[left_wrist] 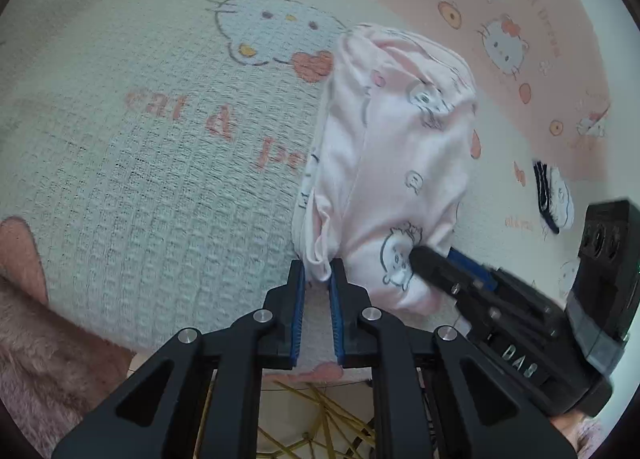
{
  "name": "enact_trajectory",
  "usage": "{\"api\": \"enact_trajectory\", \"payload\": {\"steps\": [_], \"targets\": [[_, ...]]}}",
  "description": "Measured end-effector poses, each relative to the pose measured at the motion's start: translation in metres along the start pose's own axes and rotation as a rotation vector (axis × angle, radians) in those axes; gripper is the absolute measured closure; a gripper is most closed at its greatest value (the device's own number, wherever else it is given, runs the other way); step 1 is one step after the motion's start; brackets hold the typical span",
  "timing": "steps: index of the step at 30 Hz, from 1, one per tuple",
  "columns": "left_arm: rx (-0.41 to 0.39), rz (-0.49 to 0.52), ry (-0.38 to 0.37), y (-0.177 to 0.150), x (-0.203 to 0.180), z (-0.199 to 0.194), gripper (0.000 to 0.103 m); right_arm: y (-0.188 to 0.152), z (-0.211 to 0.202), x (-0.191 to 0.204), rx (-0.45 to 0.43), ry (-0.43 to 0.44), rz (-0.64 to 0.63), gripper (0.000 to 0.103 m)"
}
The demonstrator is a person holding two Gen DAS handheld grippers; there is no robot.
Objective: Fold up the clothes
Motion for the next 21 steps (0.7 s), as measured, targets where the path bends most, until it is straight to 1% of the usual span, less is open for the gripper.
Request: {"api": "enact_trajectory", "payload": {"steps": [2, 5, 7, 8, 9, 10, 11, 12, 13, 14, 15, 16, 18, 19, 20, 21], "targets": [[0.023, 0.005, -0.051, -0.006, -0.013, -0.002, 0.091, 0.005, -0.010, -0.001, 0.001, 0.005, 0.011, 0.084], [0.068, 0.022, -0.130, -0.018, -0.032, -0.001, 0.091, 0.013, -0.035, -0.019, -0.035, -0.051, -0.008, 0.085], [0.117, 0.057, -0.157, -0.032, -0.050, 0.005, 0.091, 0.008, -0.059, -0.043, -0.070, -0.142, -0.003, 0.085], [0.130, 0.069, -0.166, -0.036, -0.055, 0.007, 0.090, 0.005, -0.066, -0.058, -0.073, -0.194, 0.028, 0.084], [0.116, 0.057, -0.180, -0.034, -0.054, 0.003, 0.090, 0.002, -0.070, -0.071, -0.074, -0.223, 0.069, 0.081], [0.091, 0.032, -0.197, -0.031, -0.052, -0.004, 0.088, -0.002, -0.067, -0.076, -0.069, -0.198, 0.132, 0.076], [0.064, 0.006, -0.214, -0.027, -0.048, -0.012, 0.081, -0.007, -0.066, -0.082, -0.065, -0.153, 0.201, 0.063], [0.036, -0.015, -0.203, -0.021, -0.042, -0.017, 0.077, -0.016, -0.069, -0.087, -0.063, -0.059, 0.282, 0.055], [0.006, -0.034, -0.174, -0.014, -0.033, -0.023, 0.072, -0.024, -0.070, -0.090, -0.058, 0.027, 0.354, 0.052], [-0.011, -0.054, -0.160, -0.009, -0.026, -0.025, 0.071, -0.031, -0.067, -0.086, -0.040, 0.085, 0.391, 0.050], [-0.018, -0.074, -0.155, -0.005, -0.020, -0.025, 0.070, -0.037, -0.062, -0.080, -0.009, 0.114, 0.399, 0.047], [-0.012, -0.085, -0.161, -0.001, -0.020, -0.021, 0.068, -0.043, -0.057, -0.073, 0.020, 0.135, 0.398, 0.047], [0.013, -0.081, -0.173, 0.003, -0.026, -0.007, 0.068, -0.044, -0.044, -0.059, 0.053, 0.128, 0.353, 0.044], [0.022, -0.062, -0.164, 0.002, -0.029, -0.001, 0.069, -0.043, -0.039, -0.054, 0.057, 0.132, 0.351, 0.042], [0.030, -0.047, -0.143, 0.001, -0.031, 0.005, 0.084, -0.043, -0.034, -0.049, 0.059, 0.134, 0.350, 0.038], [0.036, -0.034, -0.115, 0.000, -0.032, 0.010, 0.094, -0.042, -0.028, -0.044, 0.053, 0.132, 0.354, 0.031]]}}
Point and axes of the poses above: each gripper's, at about its wrist camera, not at the fingertips, and z roughly the way its jaws point, x to its left, y to its top, the point moved 8 cm from there along z, roughly the way its jaws point, and after that the axes turned 1 degree about y, right-handed, at the moved point
